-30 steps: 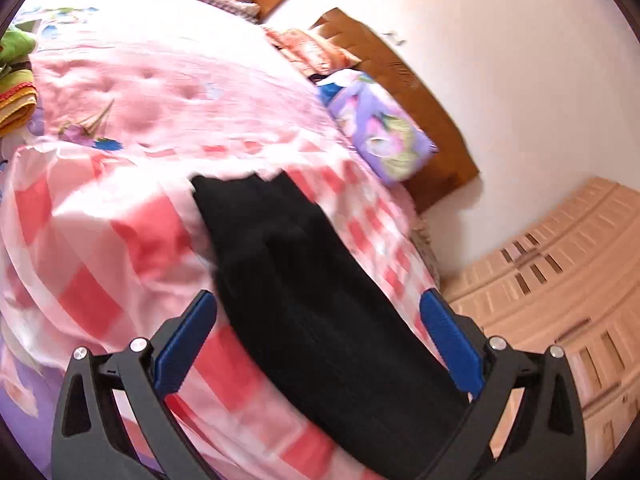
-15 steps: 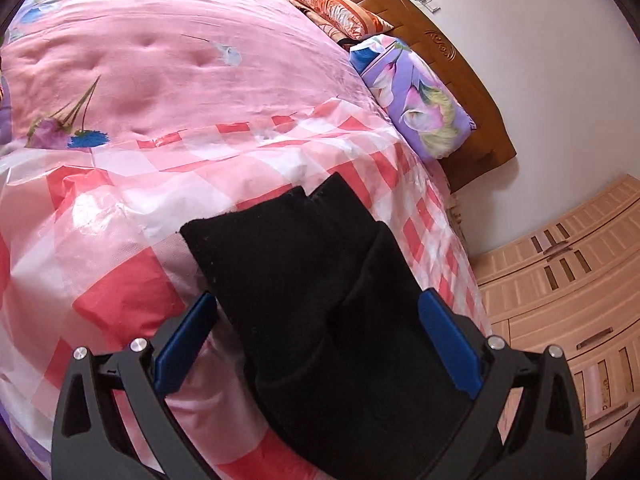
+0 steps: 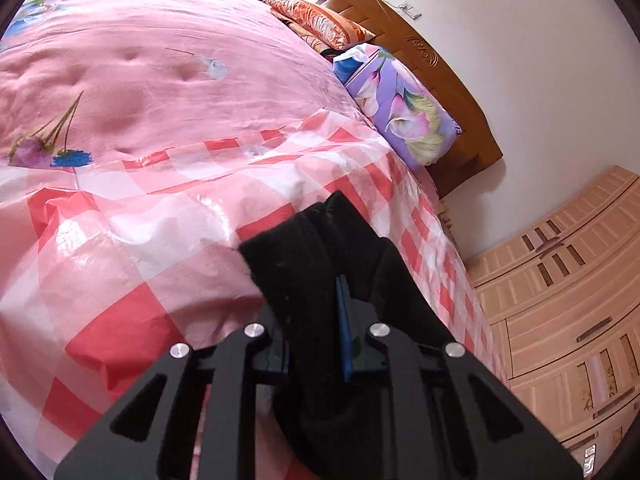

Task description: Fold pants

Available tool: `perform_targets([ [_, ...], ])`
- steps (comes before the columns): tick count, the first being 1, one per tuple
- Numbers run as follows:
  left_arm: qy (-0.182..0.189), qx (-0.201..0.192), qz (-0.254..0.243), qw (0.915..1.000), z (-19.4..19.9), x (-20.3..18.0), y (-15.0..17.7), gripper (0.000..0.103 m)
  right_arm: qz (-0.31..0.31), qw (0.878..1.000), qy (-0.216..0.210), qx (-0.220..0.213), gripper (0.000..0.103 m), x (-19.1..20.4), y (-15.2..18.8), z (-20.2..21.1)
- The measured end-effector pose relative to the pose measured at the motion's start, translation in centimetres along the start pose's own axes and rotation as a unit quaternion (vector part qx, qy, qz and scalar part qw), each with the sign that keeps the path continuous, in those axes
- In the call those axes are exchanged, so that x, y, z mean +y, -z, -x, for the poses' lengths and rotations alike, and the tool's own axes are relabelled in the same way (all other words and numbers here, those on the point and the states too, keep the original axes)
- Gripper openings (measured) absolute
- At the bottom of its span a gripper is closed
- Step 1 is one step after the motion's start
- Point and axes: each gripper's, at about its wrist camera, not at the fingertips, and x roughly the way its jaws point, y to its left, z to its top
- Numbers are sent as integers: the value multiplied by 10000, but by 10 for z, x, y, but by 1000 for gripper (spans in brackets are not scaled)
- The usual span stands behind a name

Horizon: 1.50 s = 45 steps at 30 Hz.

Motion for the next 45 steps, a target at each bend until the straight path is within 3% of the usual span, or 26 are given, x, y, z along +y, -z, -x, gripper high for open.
perform_targets([
  [4, -147, -437, -580, 9973, 23, -32, 10, 14, -11, 9991, -257, 349, 99, 15, -7, -35],
  [6, -127, -616, -978, 9932, 37, -61, 15, 14, -138, 9930, -148, 1164, 99, 16, 1, -74],
  [7, -96, -720, -1209, 9900, 44, -80, 18, 14, -184, 9896, -108, 1426, 99, 16, 7, -87],
  [8, -77, -805, -1423, 9865, 51, -96, 21, 14, -310, 9892, -178, 1419, 99, 13, 12, -92],
  [9, -62, -882, -1678, 9819, 56, -115, 26, 14, -444, 9914, -250, 1206, 99, 9, 14, -89],
  [14, 14, -1110, -3156, 9424, 71, -219, 72, 14, -456, 9912, -274, 1211, 99, 10, 11, -83],
  [17, 43, -1196, -4044, 9067, 68, -277, 127, 14, -870, 9917, -407, 849, 99, -2, 12, -68],
  [19, 116, -1167, -4453, 8877, 61, -301, 160, 14, -1266, 9898, -347, 546, 99, -17, 15, -54],
  [20, 95, -1184, -4737, 8726, 55, -314, 186, 14, -1452, 9879, -320, 437, 99, -26, 18, -47],
  [23, 128, -937, -5483, 8309, 24, -333, 263, 14, -2127, 9771, -78, 34, 99, -61, 28, -21],
  [24, 145, -809, -5632, 8222, 14, -333, 282, 14, -2442, 9696, 13, -133, 99, -78, 35, -9],
  [27, 83, -315, -6239, 7808, -30, -326, 350, 17, -3180, 9475, 98, -309, 99, -116, 54, 10],
  [28, 103, -2, -6433, 7655, -48, -320, 372, 22, -3307, 9432, 93, -289, 99, -123, 59, 12],
  [29, 3, 61, -6646, 7472, -54, -319, 386, 31, -3398, 9401, 85, -255, 99, -130, 62, 14],
  [30, -40, -138, -6901, 7235, -49, -319, 396, 51, -3468, 9377, 37, -221, 99, -134, 66, 14],
  [31, 139, -247, -6977, 7158, -40, -320, 399, 72, -3510, 9361, -52, -213, 99, -136, 69, 14],
  [32, 495, -302, -6953, 7164, -25, -321, 398, 102, -3540, 9349, -145, -206, 99, -136, 71, 14],
  [33, 735, -295, -6887, 7207, -14, -320, 394, 102, -3565, 9336, -291, -188, 99, -137, 71, 9],
  [35, 860, -220, -6765, 7311, 4, -317, 377, 102, -3530, 9340, -529, -137, 99, -134, 70, 8],
  [37, 1000, -226, -6411, 7606, 24, -310, 351, 102, -3379, 9381, -755, -115, 99, -124, 63, 6],
  [38, 978, -171, -6044, 7905, 32, -301, 325, 102, -3295, 9402, -856, -97, 99, -116, 56, 1],
  [40, 865, -138, -5530, 8285, 37, -285, 289, 102, -3170, 9398, -1278, 49, 99, -103, 48, -10],
  [41, 599, -159, -5227, 8503, 36, -271, 267, 102, -3165, 9361, -1526, 157, 99, -99, 45, -17],
  [42, 229, -218, -5036, 8634, 31, -258, 251, 102, -3213, 9267, -1921, 316, 99, -90, 42, -28],
  [43, -114, -240, -4905, 8710, 25, -247, 237, 101, -3258, 9203, -2124, 423, 99, -87, 41, -34],
  [45, -558, -172, -4843, 8730, 18, -232, 226, 100, -3400, 9015, -2577, 727, 99, -75, 36, -50],
])
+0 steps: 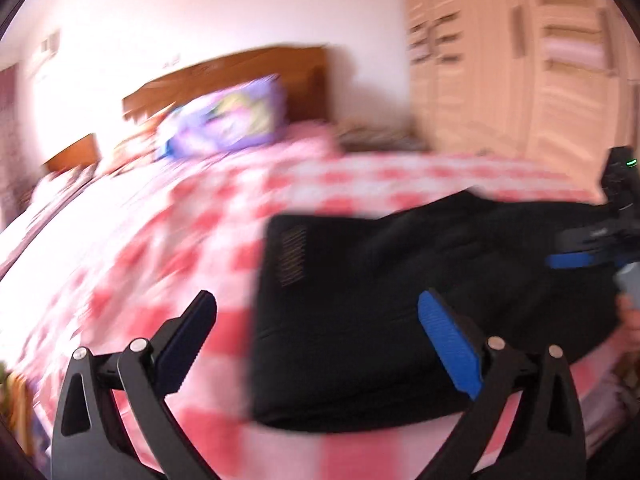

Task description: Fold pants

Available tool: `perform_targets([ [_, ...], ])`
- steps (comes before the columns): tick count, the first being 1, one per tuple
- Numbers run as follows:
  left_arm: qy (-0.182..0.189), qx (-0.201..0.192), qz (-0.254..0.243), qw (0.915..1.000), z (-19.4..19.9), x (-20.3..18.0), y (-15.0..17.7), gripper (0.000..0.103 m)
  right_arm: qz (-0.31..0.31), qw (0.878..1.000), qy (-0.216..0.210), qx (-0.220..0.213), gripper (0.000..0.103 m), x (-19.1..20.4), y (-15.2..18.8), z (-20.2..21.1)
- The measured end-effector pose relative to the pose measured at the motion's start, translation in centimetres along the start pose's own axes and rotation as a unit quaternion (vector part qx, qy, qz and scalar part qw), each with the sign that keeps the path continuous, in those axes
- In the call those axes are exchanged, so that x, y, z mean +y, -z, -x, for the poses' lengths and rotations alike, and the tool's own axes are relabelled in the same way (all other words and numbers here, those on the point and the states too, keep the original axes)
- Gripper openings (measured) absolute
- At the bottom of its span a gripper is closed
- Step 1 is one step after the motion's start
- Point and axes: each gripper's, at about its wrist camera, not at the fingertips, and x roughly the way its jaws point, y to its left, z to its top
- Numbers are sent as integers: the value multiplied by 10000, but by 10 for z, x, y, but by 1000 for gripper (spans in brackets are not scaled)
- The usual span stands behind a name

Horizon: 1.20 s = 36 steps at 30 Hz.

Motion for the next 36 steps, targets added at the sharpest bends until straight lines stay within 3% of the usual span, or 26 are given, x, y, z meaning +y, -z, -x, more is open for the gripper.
perform_targets([
  [4, 204, 286, -177, 9992, -12, -6, 17, 95, 18, 9999, -84, 105, 99, 15, -4, -16],
  [7, 376, 137, -404, 9984, -6, -23, 23, 94, -19, 9999, -145, -64, 98, 20, -4, -9],
  [11, 291, 154, -742, 9967, -13, -40, 26, 94, -21, 9961, -867, -158, 96, 37, -2, 5],
  [13, 146, 243, -1012, 9945, -19, -47, 30, 94, -160, 9919, -1253, 140, 95, 42, 1, 1],
  [20, 302, 196, -1019, 9941, -9, -43, 33, 94, -618, 9911, -1033, 576, 92, 27, 6, -24],
  [26, 283, 106, -1072, 9938, -7, -47, 29, 95, -488, 9934, -864, 572, 69, 22, -6, -43],
  [28, 351, 72, -1114, 9931, -6, -50, 29, 95, -399, 9952, -686, 565, 53, 26, -7, -51],
  [29, 339, 85, -1146, 9928, -7, -52, 29, 95, -283, 9969, -516, 518, 26, 27, -8, -52],
  [30, 306, 95, -1166, 9927, -7, -53, 30, 95, -117, 9984, -329, 448, 10, 32, -8, -51],
  [36, 260, -81, -998, 9946, 2, -43, 28, 95, 1130, 9930, -251, -226, 9, 92, 0, -7],
])
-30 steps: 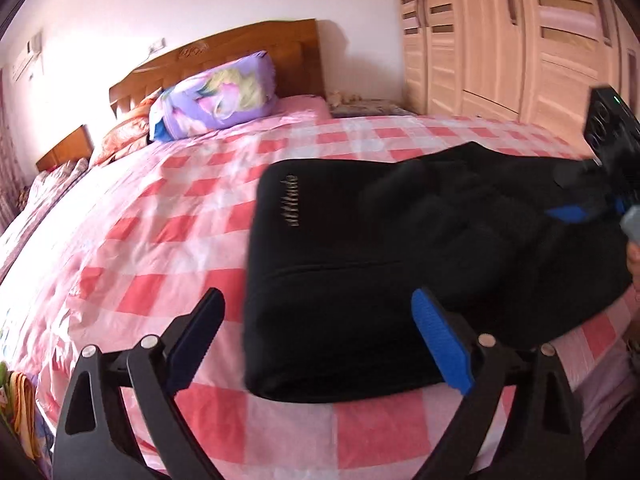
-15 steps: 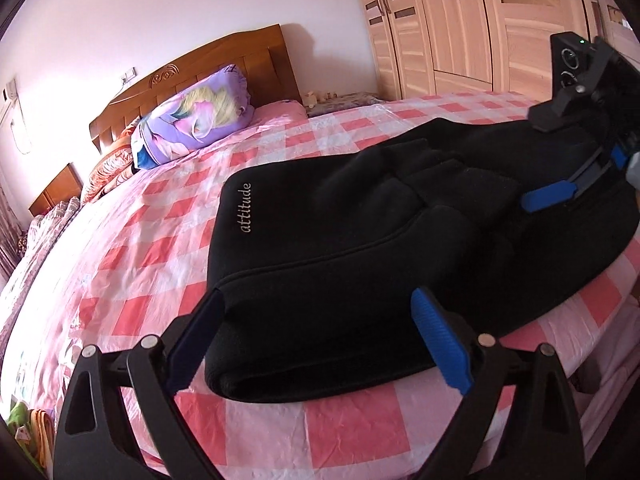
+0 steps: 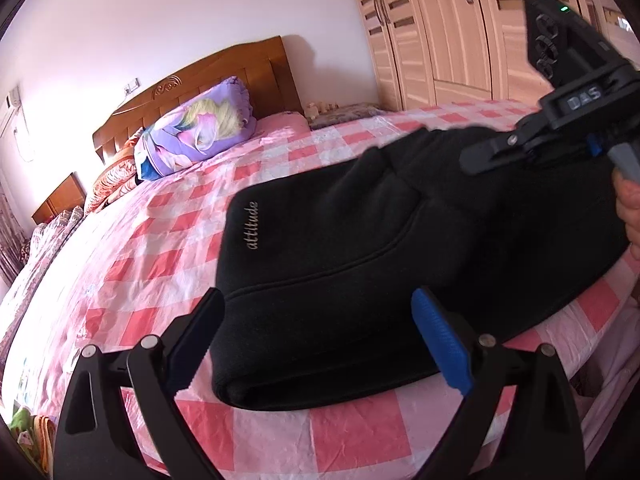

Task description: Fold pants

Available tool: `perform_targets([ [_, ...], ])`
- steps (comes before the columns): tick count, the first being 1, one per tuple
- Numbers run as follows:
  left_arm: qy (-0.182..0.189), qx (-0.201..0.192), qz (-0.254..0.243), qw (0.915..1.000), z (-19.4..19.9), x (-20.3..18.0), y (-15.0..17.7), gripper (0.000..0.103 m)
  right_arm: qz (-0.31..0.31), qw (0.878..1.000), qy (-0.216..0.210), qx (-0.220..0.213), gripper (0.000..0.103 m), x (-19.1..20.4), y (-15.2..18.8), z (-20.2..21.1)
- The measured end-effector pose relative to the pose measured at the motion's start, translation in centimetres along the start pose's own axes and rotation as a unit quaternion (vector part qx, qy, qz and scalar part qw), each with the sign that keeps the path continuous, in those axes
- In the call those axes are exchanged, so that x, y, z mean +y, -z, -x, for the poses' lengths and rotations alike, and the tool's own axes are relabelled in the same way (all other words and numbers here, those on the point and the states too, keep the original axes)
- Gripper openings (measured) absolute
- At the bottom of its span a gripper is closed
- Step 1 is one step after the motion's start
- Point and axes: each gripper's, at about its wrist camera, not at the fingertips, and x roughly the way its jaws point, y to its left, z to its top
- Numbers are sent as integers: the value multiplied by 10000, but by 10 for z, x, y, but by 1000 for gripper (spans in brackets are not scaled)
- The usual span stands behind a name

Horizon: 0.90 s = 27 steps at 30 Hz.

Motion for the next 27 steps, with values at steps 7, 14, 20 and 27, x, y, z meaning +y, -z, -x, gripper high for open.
perform_targets([
  [7, 79, -255, 249, 9993, 16, 13, 1, 98, -603, 9976, 187, 271, 9, -43, 39, 2],
  [14, -225, -195, 404, 9987, 5, 17, -3, 98, -969, 9935, -180, 570, 10, -69, 51, -12],
  [20, -424, 703, 669, 9944, -38, 35, 6, 99, -976, 9941, -23, 476, 22, -71, 46, 7],
  [27, -5, 409, 1310, 9905, -23, 51, 19, 98, -1474, 9873, 112, 577, 24, -98, 39, 15],
])
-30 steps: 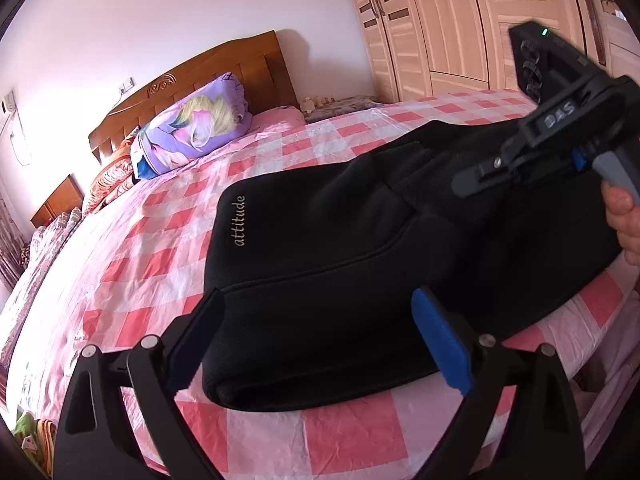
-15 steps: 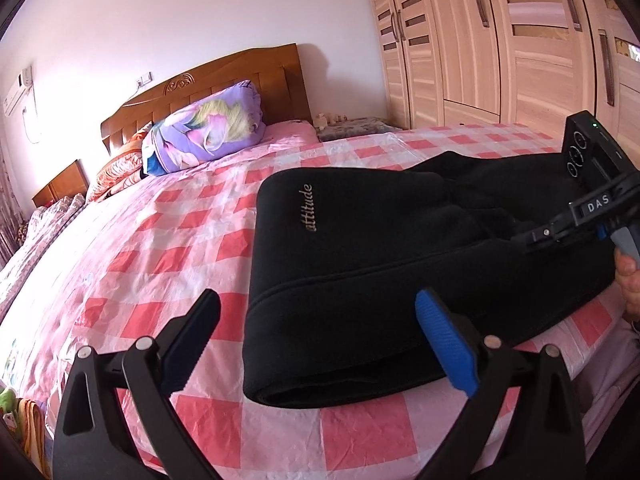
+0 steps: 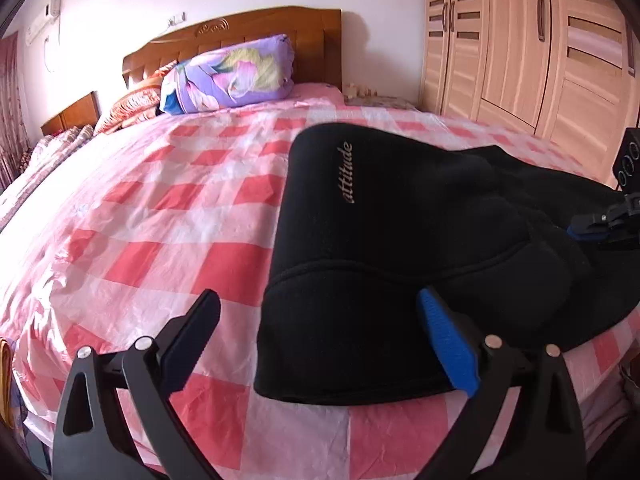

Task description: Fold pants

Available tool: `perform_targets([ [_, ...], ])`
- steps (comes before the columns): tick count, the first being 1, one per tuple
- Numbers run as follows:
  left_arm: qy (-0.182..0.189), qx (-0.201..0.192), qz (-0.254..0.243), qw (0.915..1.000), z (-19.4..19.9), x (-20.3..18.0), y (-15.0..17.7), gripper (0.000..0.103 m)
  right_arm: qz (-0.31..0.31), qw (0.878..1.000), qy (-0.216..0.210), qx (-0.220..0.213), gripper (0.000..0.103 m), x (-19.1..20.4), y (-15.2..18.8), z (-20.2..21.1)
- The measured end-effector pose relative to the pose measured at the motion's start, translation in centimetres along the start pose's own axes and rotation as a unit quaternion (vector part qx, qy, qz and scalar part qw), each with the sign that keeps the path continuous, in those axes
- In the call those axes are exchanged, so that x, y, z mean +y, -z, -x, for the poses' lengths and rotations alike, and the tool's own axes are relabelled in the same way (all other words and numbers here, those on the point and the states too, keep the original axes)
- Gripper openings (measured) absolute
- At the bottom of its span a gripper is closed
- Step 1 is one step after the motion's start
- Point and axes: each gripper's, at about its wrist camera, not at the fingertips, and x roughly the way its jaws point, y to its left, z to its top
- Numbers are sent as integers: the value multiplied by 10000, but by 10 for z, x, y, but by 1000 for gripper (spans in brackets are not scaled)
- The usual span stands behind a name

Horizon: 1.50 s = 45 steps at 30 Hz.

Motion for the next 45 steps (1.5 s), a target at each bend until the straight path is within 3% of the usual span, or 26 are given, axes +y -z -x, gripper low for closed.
perform_targets([
  [2, -81, -153, -74, 9998, 11, -4, 0, 98, -101, 9999, -27, 132, 24, -3, -6, -9],
  [4, -105, -248, -121, 9996, 19, -8, -2, 98, -123, 9999, 37, 36, 34, -3, -8, -8],
  [5, -87, -254, -119, 9996, 20, -9, -2, 98, -102, 9998, 140, -36, 64, -3, -8, -6],
  [6, -34, -243, -92, 9997, 19, -10, -2, 98, 36, 9998, -76, -178, 88, -1, -9, -2],
  [7, 13, -215, -67, 9997, 16, -11, -2, 98, 203, 9995, -98, -234, 92, 5, -7, -2],
  [8, 56, -123, -79, 9999, 11, -14, -2, 98, 362, 9988, 295, -156, 99, 12, -8, -5],
  [11, -88, -109, -289, 9995, 2, -26, 0, 99, 330, 9991, 248, -23, 99, 12, -6, -6],
  [14, 16, -150, -252, 9996, 1, -31, -2, 98, 264, 9995, 164, 63, 99, 8, -5, -6],
  [17, -14, -112, -297, 9995, -3, -32, -2, 99, 231, 9992, -262, 175, 99, 10, -12, -13],
  [23, 19, -120, -221, 9997, -3, -29, -2, 99, 563, 9959, -470, 537, 99, 52, -16, -53],
  [25, -8, -151, -239, 9996, 0, -30, -1, 99, 637, 9959, -455, 453, 93, 61, -21, -65],
  [27, -43, -209, -249, 9995, 5, -29, 0, 99, 620, 9969, -303, 366, 65, 61, -24, -66],
  [28, -59, -238, -238, 9994, 7, -28, 0, 99, 599, 9974, -234, 318, 56, 59, -24, -66],
  [29, -62, -268, -216, 9994, 10, -27, 1, 99, 579, 9978, -182, 267, 35, 56, -24, -64],
  [30, -33, -295, -195, 9994, 13, -26, 2, 99, 511, 9982, -224, 207, 25, 52, -24, -61],
  [36, 223, -473, -457, 9976, 34, -46, 13, 100, 739, 9968, -258, -188, 18, 66, -26, -37],
  [41, -285, -289, -879, 9953, 21, -60, 14, 101, 1043, 9906, -429, -769, 17, 98, -36, 1],
  [45, -613, -262, -635, 9958, 11, -46, 4, 101, 1073, 9857, -295, -1262, 17, 95, -32, 45],
])
